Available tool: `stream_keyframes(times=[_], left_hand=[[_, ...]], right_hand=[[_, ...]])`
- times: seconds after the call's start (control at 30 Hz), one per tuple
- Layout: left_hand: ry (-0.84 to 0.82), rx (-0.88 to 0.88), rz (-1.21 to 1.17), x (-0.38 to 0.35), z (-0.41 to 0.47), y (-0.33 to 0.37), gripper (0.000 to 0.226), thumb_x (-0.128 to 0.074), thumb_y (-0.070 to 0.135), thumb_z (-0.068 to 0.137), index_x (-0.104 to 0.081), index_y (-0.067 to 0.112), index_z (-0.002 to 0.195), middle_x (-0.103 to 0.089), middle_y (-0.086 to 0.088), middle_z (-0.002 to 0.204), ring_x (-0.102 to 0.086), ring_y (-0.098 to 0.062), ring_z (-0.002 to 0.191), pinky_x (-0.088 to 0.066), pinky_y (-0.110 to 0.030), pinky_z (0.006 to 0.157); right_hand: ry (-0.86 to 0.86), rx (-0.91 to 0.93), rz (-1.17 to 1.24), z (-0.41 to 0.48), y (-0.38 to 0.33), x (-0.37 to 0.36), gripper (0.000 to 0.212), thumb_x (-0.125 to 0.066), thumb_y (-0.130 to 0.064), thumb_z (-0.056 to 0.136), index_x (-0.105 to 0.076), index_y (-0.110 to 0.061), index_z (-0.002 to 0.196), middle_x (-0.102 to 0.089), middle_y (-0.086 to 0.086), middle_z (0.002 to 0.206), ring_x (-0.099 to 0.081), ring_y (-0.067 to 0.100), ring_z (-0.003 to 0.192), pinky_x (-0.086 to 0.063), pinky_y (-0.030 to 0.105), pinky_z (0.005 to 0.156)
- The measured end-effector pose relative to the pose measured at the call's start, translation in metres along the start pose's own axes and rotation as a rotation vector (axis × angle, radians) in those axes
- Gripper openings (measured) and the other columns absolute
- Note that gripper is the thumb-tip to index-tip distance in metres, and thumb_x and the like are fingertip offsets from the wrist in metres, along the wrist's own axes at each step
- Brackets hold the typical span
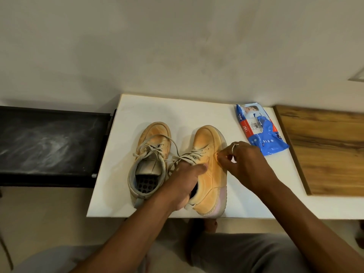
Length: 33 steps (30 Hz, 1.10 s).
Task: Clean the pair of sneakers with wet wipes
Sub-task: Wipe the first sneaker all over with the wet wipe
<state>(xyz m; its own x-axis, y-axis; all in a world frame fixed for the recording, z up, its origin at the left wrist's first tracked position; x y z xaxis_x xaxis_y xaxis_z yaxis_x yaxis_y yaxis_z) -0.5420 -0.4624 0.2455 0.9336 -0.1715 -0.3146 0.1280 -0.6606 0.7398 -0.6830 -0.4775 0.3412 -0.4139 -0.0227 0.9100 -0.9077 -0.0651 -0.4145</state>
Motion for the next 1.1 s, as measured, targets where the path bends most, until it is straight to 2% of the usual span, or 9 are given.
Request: stream_keyframes(times=[0.13,0.23,0.4,0.5,0.63,0.8,0.9,1.0,1.1], left_hand=[[0.008,0.006,-0.011,0.002,0.001,-0.001,0.027,-0.066,0.024,0.089,-0.064,0.020,0.116,-0.069,-0.002,0.114,-0.061,-0.024,0.110,-0.045,-0.047,0.102],[0.019,0.008,-0.029,0.002,0.000,-0.002,0.029,-0.066,0.024,0.088,-0.063,0.019,0.117,-0.068,-0.002,0.115,-0.061,-0.024,0.110,-0.045,-0.047,0.102],[0.033,-0.008,-0.017,0.003,0.001,-0.002,0.035,-0.069,0.028,0.082,-0.066,0.020,0.116,-0.070,-0.001,0.112,-0.063,-0.024,0.108,-0.047,-0.047,0.100],[0.044,-0.006,-0.019,0.003,0.001,-0.001,0.031,-0.068,0.026,0.085,-0.066,0.020,0.115,-0.070,-0.001,0.112,-0.063,-0.024,0.108,-0.047,-0.047,0.100],[0.048,0.000,-0.040,0.004,0.000,-0.001,0.031,-0.067,0.023,0.087,-0.065,0.018,0.117,-0.070,-0.003,0.113,-0.063,-0.025,0.108,-0.046,-0.048,0.101],[0.034,-0.006,-0.063,0.004,-0.002,0.001,0.027,-0.065,0.018,0.088,-0.066,0.016,0.115,-0.070,-0.003,0.113,-0.063,-0.025,0.109,-0.046,-0.048,0.100],[0.037,0.010,-0.058,0.004,-0.003,0.001,0.026,-0.065,0.018,0.089,-0.066,0.015,0.115,-0.070,-0.004,0.113,-0.063,-0.025,0.108,-0.047,-0.047,0.100],[0.049,0.027,-0.040,0.003,-0.003,0.001,0.028,-0.066,0.020,0.088,-0.065,0.015,0.116,-0.069,-0.004,0.113,-0.062,-0.025,0.108,-0.046,-0.047,0.101],[0.063,0.026,-0.051,0.004,-0.003,0.001,0.031,-0.067,0.019,0.088,-0.064,0.014,0.118,-0.069,-0.005,0.114,-0.062,-0.025,0.109,-0.046,-0.047,0.102]], right_hand=[[0.098,0.012,-0.044,0.015,-0.001,0.006,0.024,-0.064,-0.031,0.092,-0.072,-0.011,0.102,-0.064,0.002,0.089,-0.051,0.010,0.074,-0.041,0.015,0.064],[0.084,-0.053,0.015,0.021,0.009,0.008,0.027,-0.063,-0.034,0.091,-0.072,-0.015,0.107,-0.060,-0.008,0.088,-0.053,0.005,0.072,-0.037,0.008,0.063],[-0.001,-0.087,0.147,0.002,0.012,0.000,0.019,-0.066,-0.033,0.089,-0.073,-0.016,0.095,-0.068,-0.006,0.085,-0.063,0.010,0.076,-0.054,0.022,0.068],[-0.084,-0.116,0.180,-0.007,0.012,-0.007,0.022,-0.066,-0.037,0.088,-0.074,-0.017,0.096,-0.070,-0.005,0.088,-0.065,0.012,0.079,-0.057,0.026,0.075],[-0.155,-0.156,0.244,-0.016,0.014,-0.012,0.018,-0.068,-0.037,0.085,-0.073,-0.022,0.094,-0.068,-0.012,0.087,-0.066,0.008,0.079,-0.055,0.017,0.075],[-0.275,-0.148,0.343,-0.036,0.009,-0.020,0.008,-0.072,-0.042,0.077,-0.065,-0.042,0.081,-0.067,-0.022,0.082,-0.065,-0.002,0.080,-0.053,0.011,0.072],[-0.165,-0.141,0.272,-0.034,0.012,-0.014,0.008,-0.071,-0.041,0.080,-0.068,-0.036,0.086,-0.065,-0.022,0.081,-0.064,0.003,0.076,-0.049,0.009,0.068],[0.011,-0.096,0.152,-0.019,0.011,-0.005,0.022,-0.068,-0.038,0.085,-0.073,-0.020,0.096,-0.063,-0.012,0.083,-0.060,0.006,0.072,-0.044,0.009,0.065],[0.037,-0.090,0.216,-0.011,0.013,-0.003,0.023,-0.068,-0.036,0.086,-0.074,-0.017,0.097,-0.066,-0.010,0.085,-0.062,0.009,0.076,-0.052,0.017,0.069]])
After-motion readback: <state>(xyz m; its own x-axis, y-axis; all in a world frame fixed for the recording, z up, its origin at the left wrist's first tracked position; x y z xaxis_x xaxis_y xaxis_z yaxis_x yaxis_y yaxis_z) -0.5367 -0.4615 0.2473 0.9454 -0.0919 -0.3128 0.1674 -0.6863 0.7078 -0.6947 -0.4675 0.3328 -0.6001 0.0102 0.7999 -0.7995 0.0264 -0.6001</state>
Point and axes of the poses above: each hand's wrist, its own z-axis towards the middle knuckle, its own x-axis out of the back of the hand, y = z × x, the point moved 8 cm from there along z, towards the middle knuckle
